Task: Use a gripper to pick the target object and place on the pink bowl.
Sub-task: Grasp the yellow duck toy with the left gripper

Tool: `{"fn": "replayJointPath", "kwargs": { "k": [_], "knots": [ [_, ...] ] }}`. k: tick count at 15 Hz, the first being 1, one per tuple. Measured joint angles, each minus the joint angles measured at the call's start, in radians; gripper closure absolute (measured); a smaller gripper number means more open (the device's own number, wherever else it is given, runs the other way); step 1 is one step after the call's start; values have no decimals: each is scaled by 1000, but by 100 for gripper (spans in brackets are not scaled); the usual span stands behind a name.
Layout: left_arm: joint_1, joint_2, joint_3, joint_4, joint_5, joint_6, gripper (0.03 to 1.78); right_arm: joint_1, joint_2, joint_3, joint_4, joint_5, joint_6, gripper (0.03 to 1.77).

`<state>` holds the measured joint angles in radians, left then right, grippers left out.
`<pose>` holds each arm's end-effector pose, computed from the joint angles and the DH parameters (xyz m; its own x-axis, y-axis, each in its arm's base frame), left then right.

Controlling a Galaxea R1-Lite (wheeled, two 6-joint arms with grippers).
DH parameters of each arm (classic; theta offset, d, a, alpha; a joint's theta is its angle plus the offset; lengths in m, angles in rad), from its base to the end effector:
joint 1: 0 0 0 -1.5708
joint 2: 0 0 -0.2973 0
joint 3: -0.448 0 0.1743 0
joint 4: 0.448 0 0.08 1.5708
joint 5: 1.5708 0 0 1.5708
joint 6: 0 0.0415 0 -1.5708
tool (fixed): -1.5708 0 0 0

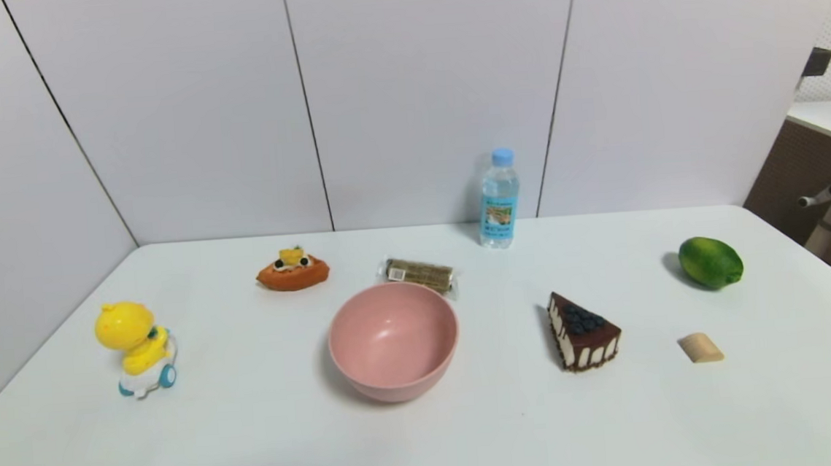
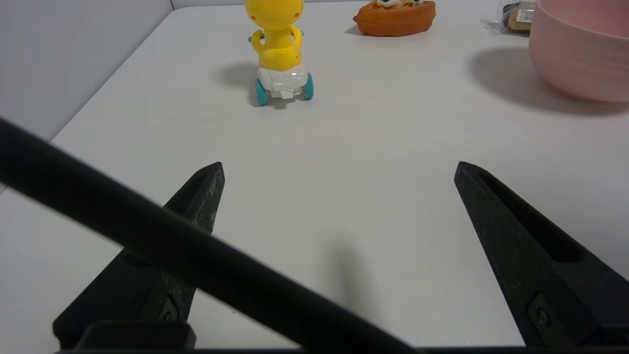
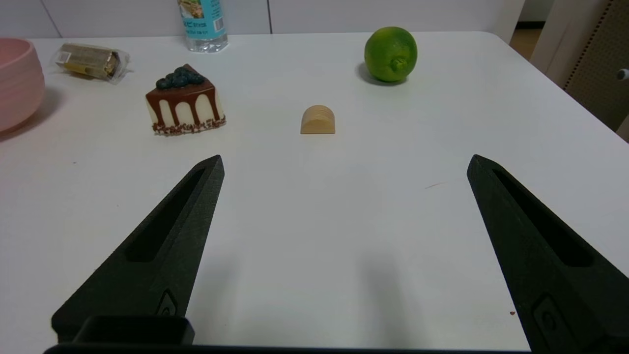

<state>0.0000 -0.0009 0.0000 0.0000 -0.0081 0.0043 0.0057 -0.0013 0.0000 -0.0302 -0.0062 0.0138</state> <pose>-0.0188 -0.0003 0.0755 1.0000 -0.0081 0.0009 0.0081 1.0000 0.0043 -0.0189 -0.0004 0.0791 0.9995 -0.0005 0.0315 0.0001 0.9999 0.0140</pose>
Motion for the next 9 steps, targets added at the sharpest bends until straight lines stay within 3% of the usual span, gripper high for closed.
{"fn": "replayJointPath", "kwargs": {
  "k": [9],
  "knots": [
    [0,0,0,0,0,0,12,0,0,0,0,0,0,9]
  ]
}}
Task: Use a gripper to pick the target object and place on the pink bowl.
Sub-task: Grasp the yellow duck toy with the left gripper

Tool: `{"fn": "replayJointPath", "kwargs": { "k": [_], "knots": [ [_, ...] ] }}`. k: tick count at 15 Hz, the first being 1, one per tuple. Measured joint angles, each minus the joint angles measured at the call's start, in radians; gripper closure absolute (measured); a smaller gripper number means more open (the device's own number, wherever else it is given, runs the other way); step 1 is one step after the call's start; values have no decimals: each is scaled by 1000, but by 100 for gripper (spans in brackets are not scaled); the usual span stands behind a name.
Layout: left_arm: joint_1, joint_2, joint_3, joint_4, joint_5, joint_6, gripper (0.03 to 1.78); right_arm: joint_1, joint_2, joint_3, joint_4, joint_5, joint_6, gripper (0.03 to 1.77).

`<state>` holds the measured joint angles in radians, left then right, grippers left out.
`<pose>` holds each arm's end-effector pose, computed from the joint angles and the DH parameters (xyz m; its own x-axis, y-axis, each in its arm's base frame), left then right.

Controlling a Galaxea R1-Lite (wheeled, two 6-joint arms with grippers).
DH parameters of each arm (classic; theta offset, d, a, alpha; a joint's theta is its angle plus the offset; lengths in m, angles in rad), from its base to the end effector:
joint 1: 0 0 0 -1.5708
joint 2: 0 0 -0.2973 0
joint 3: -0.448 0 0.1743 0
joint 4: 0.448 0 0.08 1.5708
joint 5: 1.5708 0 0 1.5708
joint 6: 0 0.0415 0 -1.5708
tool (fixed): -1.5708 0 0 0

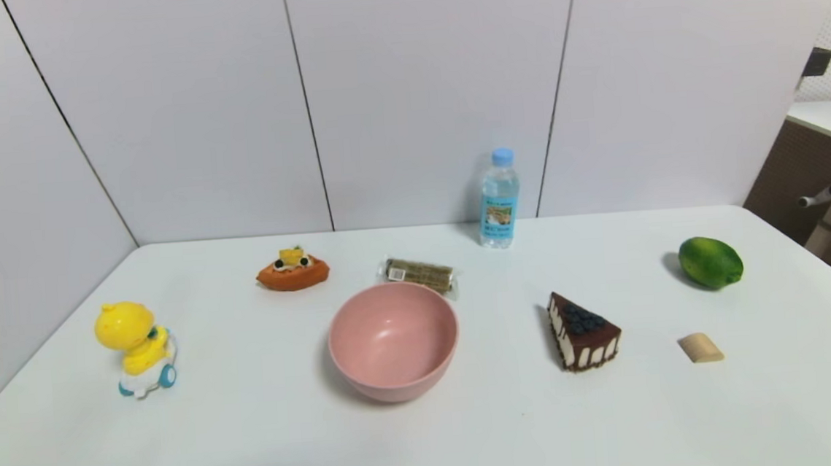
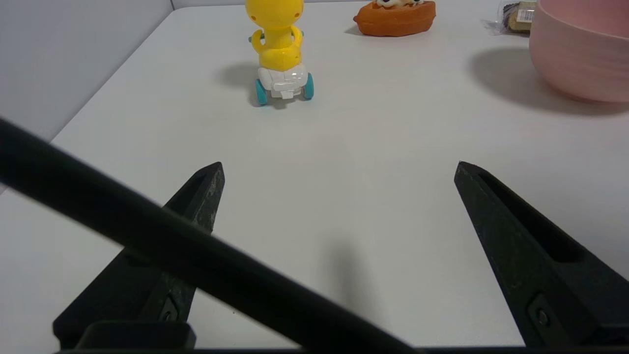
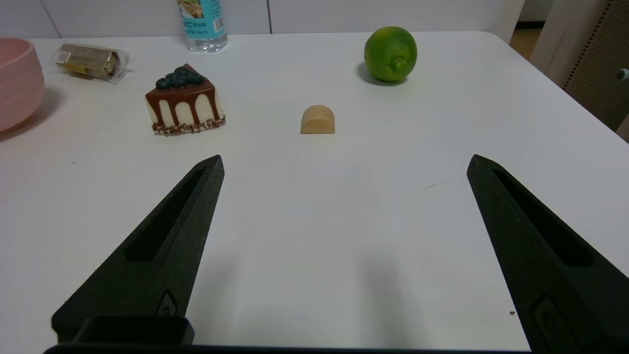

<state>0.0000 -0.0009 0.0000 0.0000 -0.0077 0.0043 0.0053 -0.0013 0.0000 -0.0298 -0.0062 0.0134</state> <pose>-0.0188 -0.0003 0.0755 1.0000 -0.0077 0.0009 0.0077 1.0000 0.0043 -0.0189 -0.0004 0.0791 0.9995 -0.0009 0.0311 0.0005 0.9999 0.0136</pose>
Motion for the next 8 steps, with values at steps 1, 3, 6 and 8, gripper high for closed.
{"fn": "replayJointPath", "kwargs": {
  "k": [1,3,6,8],
  "knots": [
    [0,0,0,0,0,0,12,0,0,0,0,0,0,9],
    [0,0,0,0,0,0,12,0,0,0,0,0,0,9],
    [0,0,0,0,0,11,12,0,0,0,0,0,0,9],
    [0,2,0,0,-1,8,12,0,0,0,0,0,0,9]
  ]
}}
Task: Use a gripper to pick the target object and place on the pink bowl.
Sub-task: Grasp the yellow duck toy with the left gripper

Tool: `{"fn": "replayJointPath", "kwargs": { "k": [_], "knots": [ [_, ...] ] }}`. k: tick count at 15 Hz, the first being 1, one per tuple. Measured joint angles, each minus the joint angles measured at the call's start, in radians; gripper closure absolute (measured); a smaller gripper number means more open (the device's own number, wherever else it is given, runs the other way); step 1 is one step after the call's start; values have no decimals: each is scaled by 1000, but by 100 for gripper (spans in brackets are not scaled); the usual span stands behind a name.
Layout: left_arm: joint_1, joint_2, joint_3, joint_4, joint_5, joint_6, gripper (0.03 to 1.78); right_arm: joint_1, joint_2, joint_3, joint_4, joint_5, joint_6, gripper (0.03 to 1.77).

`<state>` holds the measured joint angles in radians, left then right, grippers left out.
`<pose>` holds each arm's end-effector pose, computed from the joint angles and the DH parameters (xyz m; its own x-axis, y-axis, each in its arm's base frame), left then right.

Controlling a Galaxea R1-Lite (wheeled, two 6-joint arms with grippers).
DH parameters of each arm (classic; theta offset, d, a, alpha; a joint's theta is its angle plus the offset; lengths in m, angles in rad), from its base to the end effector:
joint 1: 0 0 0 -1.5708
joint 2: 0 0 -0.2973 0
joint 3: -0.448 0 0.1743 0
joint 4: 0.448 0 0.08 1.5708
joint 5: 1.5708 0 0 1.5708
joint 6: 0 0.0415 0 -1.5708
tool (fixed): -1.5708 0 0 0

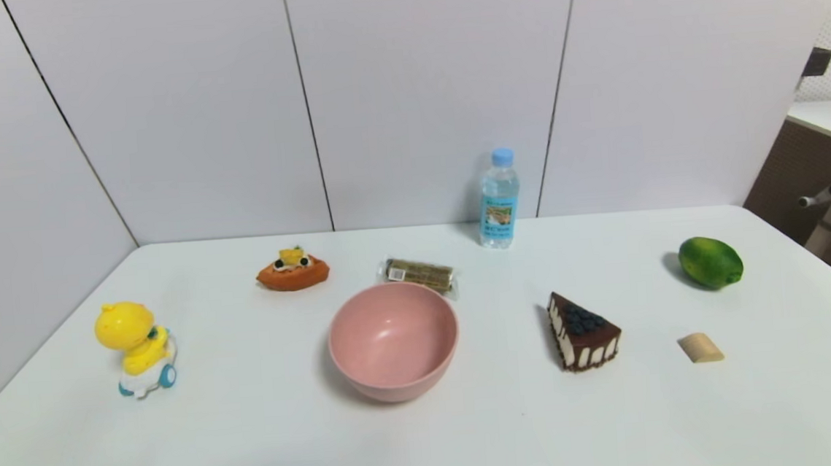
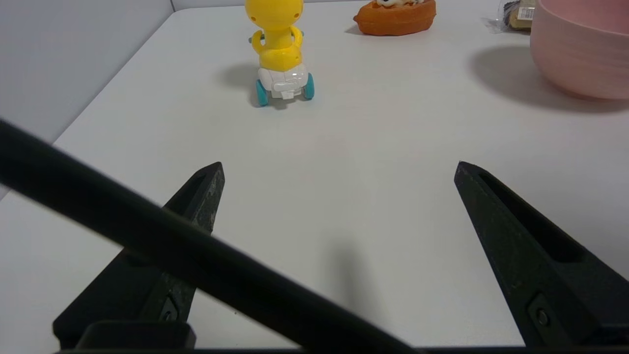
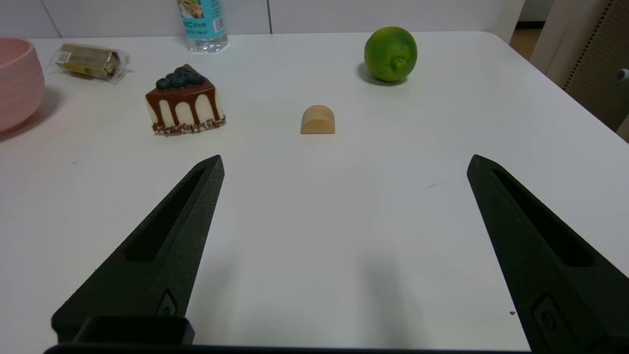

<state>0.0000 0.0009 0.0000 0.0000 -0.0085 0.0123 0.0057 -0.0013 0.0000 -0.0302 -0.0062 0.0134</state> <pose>-0.0186 -0.0004 0.0755 1.0000 -0.0085 -0.0009 0.0085 0.9999 0.0123 -0.0189 -0.0004 0.0791 0.9995 -0.0005 0.0315 0.0001 0.9999 0.0136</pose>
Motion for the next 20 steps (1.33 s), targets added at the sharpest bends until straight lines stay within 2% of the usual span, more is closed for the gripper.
{"fn": "replayJointPath", "kwargs": {
  "k": [2,4,8,12,14,16,18,20],
  "knots": [
    [0,22,-7,-13,2,-10,12,0,0,0,0,0,0,9],
    [0,77,-76,-32,12,-36,12,0,0,0,0,0,0,9],
    [3,319,-340,-37,52,-56,12,0,0,0,0,0,0,9],
    [6,661,-694,-13,62,-25,12,0,0,0,0,0,0,9],
    [8,831,-899,49,65,-13,12,0,0,0,0,0,0,9],
    [10,975,-1063,169,68,-9,12,0,0,0,0,0,0,9],
    [11,1103,-1172,324,72,-9,12,0,0,0,0,0,0,9],
    [20,1220,-1229,419,93,-10,12,0,0,0,0,0,0,9]
  ]
}}
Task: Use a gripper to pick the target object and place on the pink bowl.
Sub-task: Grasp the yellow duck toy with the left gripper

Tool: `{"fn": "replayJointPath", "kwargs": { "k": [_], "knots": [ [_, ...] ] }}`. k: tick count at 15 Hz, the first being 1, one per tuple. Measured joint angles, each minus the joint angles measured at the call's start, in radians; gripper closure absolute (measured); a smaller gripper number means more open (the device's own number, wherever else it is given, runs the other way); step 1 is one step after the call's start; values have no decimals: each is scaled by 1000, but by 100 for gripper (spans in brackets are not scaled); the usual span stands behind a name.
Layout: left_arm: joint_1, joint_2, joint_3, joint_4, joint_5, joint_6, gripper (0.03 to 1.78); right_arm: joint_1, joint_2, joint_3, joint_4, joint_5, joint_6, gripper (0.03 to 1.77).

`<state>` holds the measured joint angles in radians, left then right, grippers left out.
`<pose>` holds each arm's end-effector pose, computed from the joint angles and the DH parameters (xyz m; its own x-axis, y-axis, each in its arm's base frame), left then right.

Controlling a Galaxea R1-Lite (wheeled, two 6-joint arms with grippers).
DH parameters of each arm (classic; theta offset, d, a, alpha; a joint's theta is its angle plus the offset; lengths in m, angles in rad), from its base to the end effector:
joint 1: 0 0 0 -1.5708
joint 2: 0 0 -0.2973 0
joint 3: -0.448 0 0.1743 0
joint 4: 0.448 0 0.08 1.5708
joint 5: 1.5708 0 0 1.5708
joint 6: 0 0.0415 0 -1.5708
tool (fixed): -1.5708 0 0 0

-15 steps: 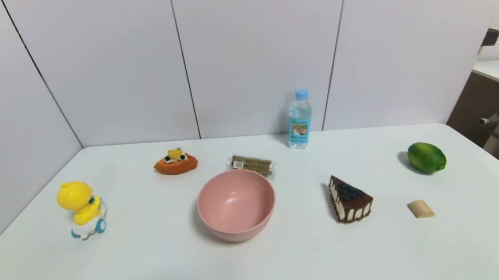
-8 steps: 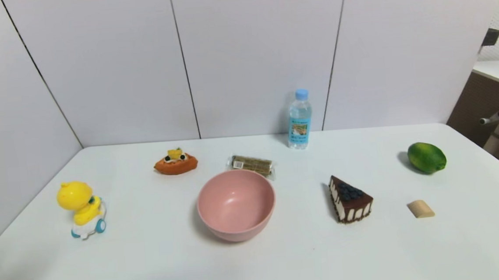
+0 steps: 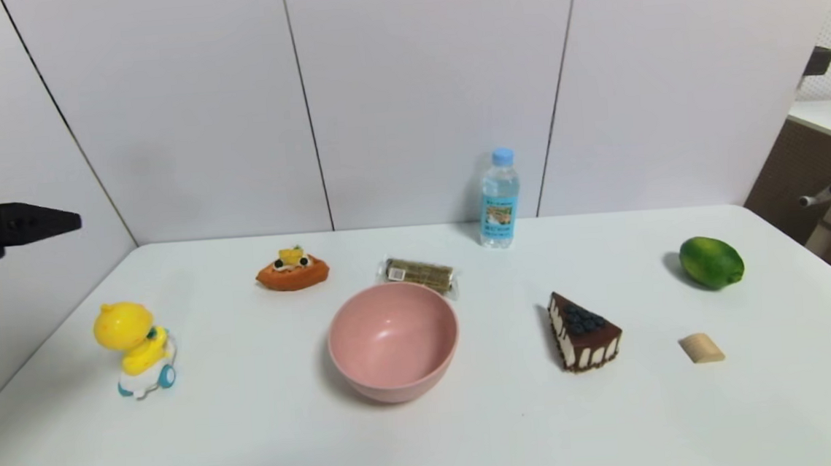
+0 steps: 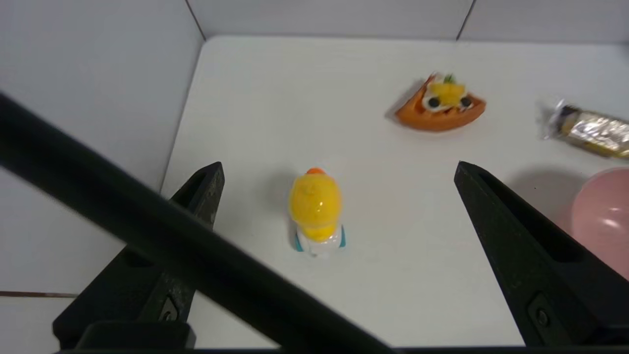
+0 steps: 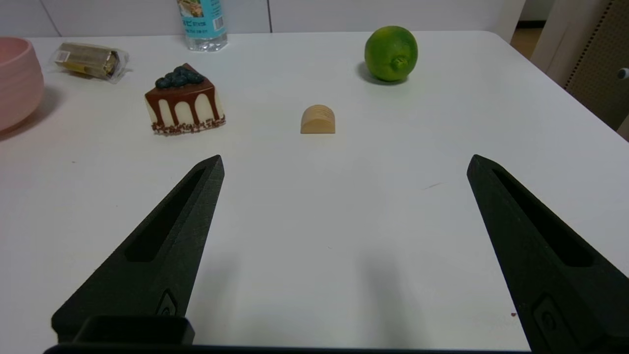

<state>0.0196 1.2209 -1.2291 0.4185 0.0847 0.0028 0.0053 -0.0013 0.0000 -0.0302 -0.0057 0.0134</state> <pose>0.1657 0.0068 0.3077 0.9119 0.1025 -0.3975 -0.0960 0.9947 0.0363 -0.0189 -0.0003 0.0791 0.9995 -0.0004 0.0315 0.0000 0.9999 0.0136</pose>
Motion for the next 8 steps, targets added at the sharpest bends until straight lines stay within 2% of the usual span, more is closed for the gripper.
{"fn": "replayJointPath", "kwargs": {
  "k": [4,8],
  "knots": [
    [28,194,-24,40,78,-5,12,0,0,0,0,0,0,9],
    [48,337,-34,95,78,-15,12,0,0,0,0,0,0,9]
  ]
}}
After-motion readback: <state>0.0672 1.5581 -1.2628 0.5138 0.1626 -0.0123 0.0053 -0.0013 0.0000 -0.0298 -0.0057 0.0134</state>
